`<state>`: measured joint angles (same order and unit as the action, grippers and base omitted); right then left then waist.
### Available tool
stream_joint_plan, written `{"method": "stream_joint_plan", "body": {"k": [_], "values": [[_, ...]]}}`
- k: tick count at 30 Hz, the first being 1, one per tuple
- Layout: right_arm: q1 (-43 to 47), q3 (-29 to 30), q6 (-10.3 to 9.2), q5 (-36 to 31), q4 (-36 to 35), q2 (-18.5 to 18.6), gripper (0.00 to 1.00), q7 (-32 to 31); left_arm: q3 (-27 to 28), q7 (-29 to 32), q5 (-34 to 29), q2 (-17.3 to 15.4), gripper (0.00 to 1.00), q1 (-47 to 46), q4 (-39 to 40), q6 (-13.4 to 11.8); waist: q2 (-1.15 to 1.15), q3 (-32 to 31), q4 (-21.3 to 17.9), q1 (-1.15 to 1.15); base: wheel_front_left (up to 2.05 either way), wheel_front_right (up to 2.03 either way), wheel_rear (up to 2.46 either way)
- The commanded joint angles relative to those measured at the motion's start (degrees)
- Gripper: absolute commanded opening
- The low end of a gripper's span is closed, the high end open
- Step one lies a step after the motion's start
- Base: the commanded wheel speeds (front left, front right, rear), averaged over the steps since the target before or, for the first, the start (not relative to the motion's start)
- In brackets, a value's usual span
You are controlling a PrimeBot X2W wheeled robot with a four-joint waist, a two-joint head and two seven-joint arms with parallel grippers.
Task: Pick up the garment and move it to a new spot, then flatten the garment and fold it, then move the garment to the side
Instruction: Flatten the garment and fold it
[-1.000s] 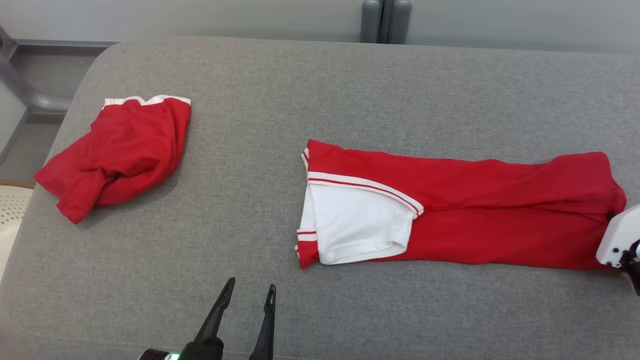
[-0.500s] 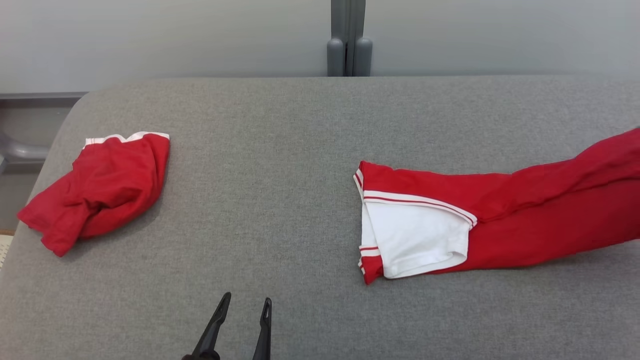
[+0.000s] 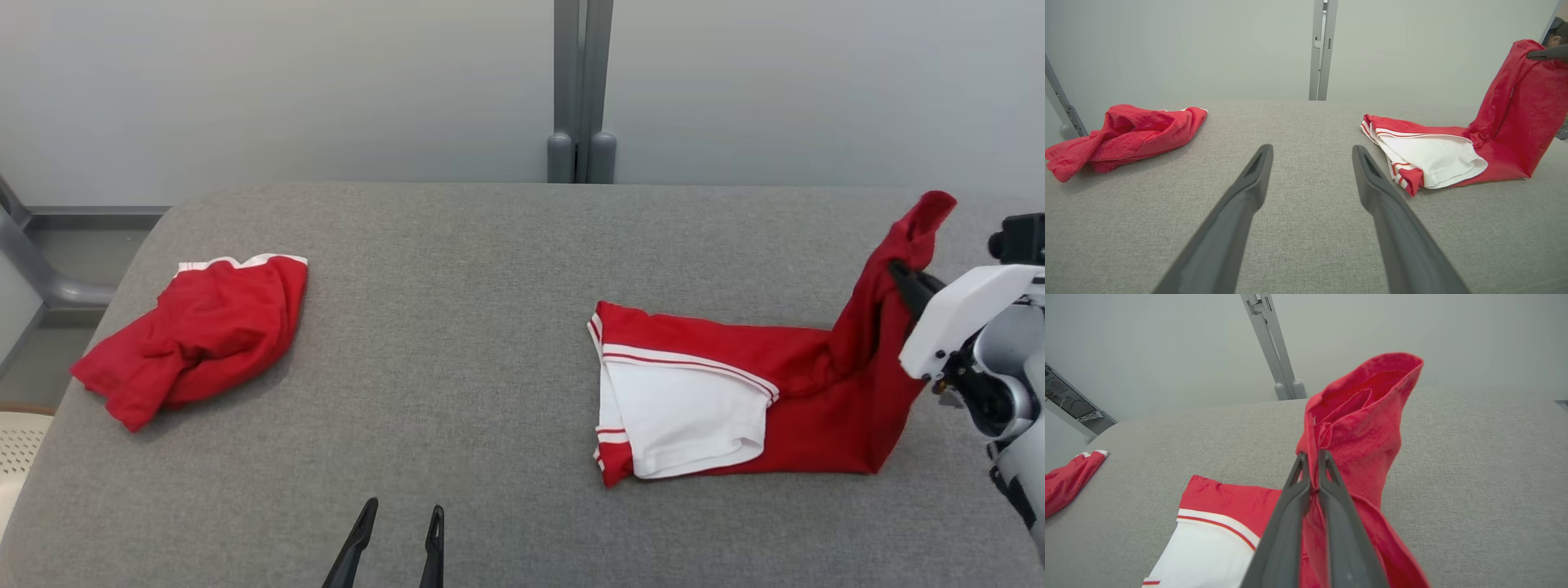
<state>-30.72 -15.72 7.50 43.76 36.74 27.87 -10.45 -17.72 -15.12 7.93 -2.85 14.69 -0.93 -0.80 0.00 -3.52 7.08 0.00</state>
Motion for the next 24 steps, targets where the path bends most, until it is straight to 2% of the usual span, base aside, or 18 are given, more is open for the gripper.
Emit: {"method": "stream_joint_plan", "body": {"k": [1, 6, 14, 24], "values": [[1.4, 0.1, -0.02, -0.4, -1.1, -1.2, 0.0, -0.2, 0.0, 0.0, 0.3, -0.1, 1.0, 0.6, 0.0, 0.1, 0.0, -0.7, 1.4, 0.0, 0.0, 0.0, 0.0], [3.3, 0.3, -0.01, -1.8, -3.3, -6.2, 0.0, -0.4, 0.1, 0.0, -0.1, -0.1, 1.0, 0.6, 0.2, 0.0, 0.0, -0.9, 3.3, 0.0, 0.0, 0.0, 0.0], [4.7, 0.2, -0.01, -3.2, -2.3, -14.4, 0.0, -0.6, -0.4, 0.0, -0.5, -0.1, 1.0, 0.5, -0.3, 0.6, 0.0, -0.8, 6.1, 0.0, 0.0, 0.0, 0.0], [5.8, -1.7, 0.0, -3.6, 2.5, -20.1, 0.0, -0.9, -1.0, 0.0, -0.3, -0.1, 1.0, 0.1, -0.9, 1.1, 0.0, -0.8, 8.7, 0.0, 0.0, 0.0, 0.0]]}}
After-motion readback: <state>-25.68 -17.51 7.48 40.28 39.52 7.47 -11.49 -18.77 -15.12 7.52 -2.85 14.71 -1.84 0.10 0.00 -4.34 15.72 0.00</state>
